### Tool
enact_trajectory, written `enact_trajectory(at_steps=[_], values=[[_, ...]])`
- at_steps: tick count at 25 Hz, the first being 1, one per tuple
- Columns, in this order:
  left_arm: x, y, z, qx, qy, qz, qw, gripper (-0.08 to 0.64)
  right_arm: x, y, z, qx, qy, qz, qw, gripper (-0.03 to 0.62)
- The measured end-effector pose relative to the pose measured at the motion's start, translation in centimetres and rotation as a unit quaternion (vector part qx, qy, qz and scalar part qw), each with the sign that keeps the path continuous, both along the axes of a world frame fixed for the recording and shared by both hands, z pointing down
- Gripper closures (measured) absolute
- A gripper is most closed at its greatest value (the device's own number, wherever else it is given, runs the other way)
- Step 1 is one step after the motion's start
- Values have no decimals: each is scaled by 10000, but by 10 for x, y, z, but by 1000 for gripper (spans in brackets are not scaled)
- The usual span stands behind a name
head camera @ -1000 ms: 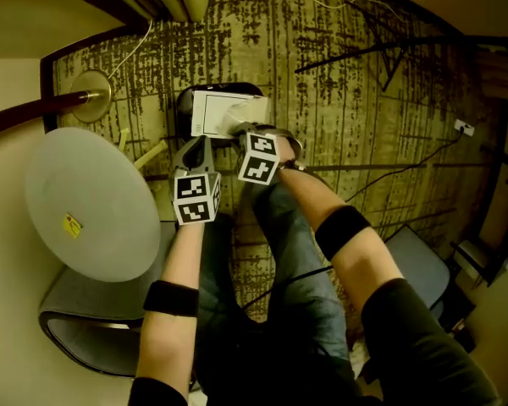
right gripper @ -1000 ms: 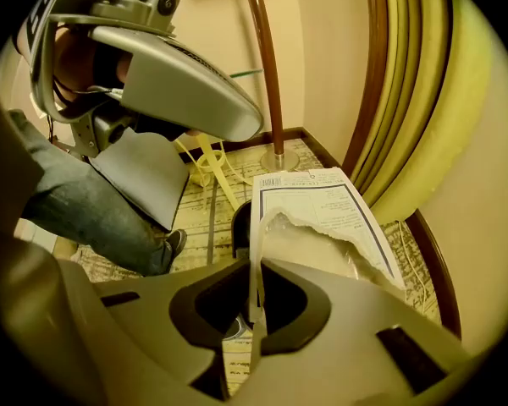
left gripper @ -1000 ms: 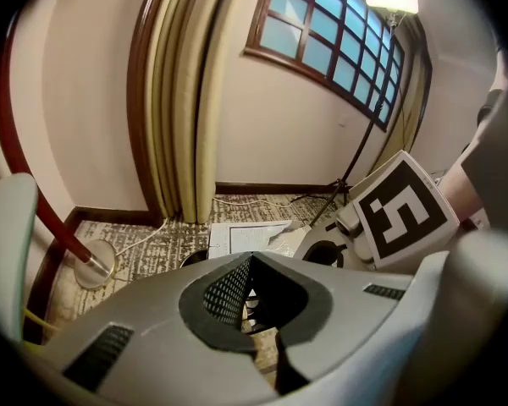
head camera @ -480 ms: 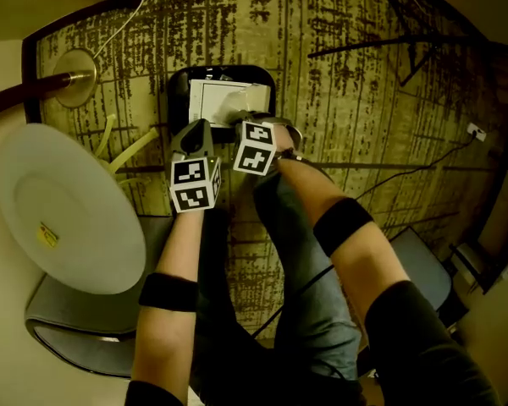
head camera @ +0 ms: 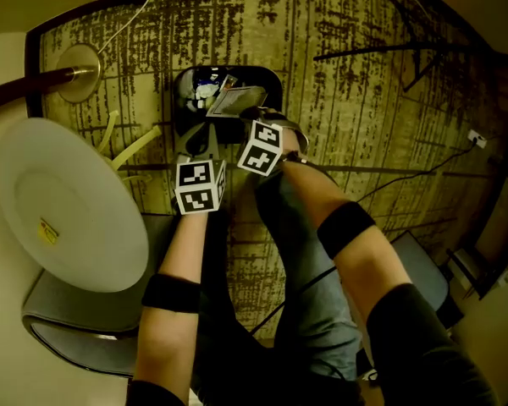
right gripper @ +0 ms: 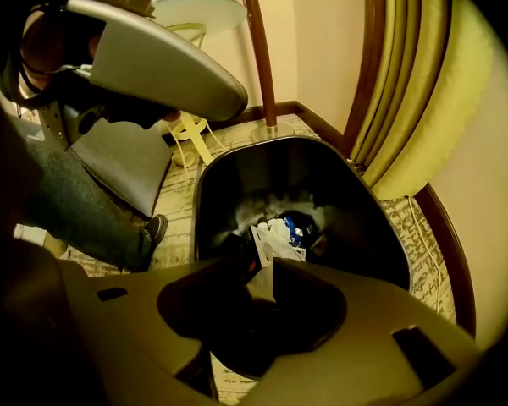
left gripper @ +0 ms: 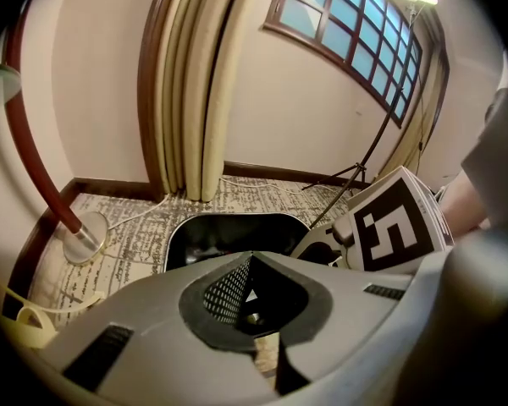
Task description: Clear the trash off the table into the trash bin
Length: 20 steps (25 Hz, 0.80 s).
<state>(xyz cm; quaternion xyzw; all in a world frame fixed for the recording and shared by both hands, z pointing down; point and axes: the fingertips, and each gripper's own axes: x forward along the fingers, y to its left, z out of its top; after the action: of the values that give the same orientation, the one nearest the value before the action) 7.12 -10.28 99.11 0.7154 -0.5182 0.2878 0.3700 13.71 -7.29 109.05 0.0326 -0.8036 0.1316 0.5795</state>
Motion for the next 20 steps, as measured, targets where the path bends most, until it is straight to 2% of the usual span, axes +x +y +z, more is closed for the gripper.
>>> enact_trajectory(at_steps=[4, 8, 9, 10, 15, 20], values=[[2, 3, -12, -13, 37, 30, 10000, 553, -2, -6, -16, 168, -20, 59, 9998, 426], [6, 7, -44, -46, 64, 76, 9999, 553, 2, -6, -55, 168, -70, 288, 9994, 431], [7, 8, -56, -28, 67, 88, 9999, 553, 4, -5, -68, 165, -74, 351, 9992, 468], [7, 7, -69, 4, 72, 103, 9999, 553, 5, -5, -83, 186, -83, 408, 9990, 478], [17, 3, -170, 212, 236, 192, 9993, 553, 9, -15, -186, 497, -280, 848, 9948, 586], [7, 6, -277, 579, 142, 211, 9980, 553, 9, -34, -320, 1031, -751, 1481, 9807, 592]])
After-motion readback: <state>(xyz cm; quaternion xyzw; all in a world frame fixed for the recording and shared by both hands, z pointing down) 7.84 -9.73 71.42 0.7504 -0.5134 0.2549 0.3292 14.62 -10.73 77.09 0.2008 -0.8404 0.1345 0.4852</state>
